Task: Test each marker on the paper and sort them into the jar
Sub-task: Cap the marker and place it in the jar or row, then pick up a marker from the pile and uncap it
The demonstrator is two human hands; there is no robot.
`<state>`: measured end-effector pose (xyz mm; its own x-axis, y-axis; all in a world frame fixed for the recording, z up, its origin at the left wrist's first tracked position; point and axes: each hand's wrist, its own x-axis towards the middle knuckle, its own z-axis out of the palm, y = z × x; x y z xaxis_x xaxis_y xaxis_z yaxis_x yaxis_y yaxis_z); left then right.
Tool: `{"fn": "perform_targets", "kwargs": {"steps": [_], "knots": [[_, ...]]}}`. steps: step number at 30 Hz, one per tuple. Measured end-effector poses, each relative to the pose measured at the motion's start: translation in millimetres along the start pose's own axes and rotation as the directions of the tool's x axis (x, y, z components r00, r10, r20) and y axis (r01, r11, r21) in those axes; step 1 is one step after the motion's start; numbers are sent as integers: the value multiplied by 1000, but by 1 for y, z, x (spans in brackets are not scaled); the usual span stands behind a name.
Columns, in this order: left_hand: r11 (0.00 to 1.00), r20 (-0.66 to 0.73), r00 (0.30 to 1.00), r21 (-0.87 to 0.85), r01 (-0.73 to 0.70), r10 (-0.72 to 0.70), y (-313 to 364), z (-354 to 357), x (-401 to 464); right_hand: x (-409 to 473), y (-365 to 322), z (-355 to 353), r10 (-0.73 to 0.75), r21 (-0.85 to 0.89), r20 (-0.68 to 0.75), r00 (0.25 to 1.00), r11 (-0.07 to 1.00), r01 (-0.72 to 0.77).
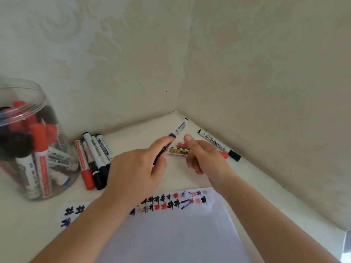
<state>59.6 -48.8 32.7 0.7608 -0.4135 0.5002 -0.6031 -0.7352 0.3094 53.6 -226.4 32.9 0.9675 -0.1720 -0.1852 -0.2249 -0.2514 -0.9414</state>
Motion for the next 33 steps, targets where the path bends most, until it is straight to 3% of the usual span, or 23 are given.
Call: {"fn": "perform_targets", "kwargs": {"steps": [3, 7, 13, 19, 22, 27, 28, 29, 31, 33], "knots": [[969, -144, 975, 153, 193, -171, -21, -7, 4, 12, 6, -7, -111, -172, -140, 984, 981, 87], [864, -87, 928, 341, 370, -362, -40, -4, 1, 17, 25, -11, -292, -428, -190, 937, 884, 189], [874, 87, 950, 424, 238, -301, -48, 18, 1, 16, 40, -8, -437, -725, -60, 897, 637, 262], [871, 41, 956, 426, 245, -289, -44, 21, 0, 21, 39, -8, -557, -910, 5, 830, 341, 234], [930, -14, 985, 326, 169, -174, -37, 22, 0, 27, 36, -11, -548, -953, 90, 832, 195, 232], [989, 124, 991, 131, -67, 51, -11, 30, -3, 25, 31, -14, -500, -957, 248, 830, 8, 291], [993, 132, 989, 81, -84, 72, -6, 30, -4, 22, 29, -16, -492, -954, 254, 832, 13, 299], [997, 131, 989, 12, -76, 74, -2, 31, -5, 18, 28, -18, -517, -946, 224, 826, 87, 311], [985, 118, 992, -173, -19, 40, 7, 30, -7, 2, 25, -22, -586, -824, 36, 809, 441, 356], [942, 143, 988, -336, -5, 56, 18, 29, -11, -21, 22, -22, -491, -477, -77, 868, 783, 400]]}}
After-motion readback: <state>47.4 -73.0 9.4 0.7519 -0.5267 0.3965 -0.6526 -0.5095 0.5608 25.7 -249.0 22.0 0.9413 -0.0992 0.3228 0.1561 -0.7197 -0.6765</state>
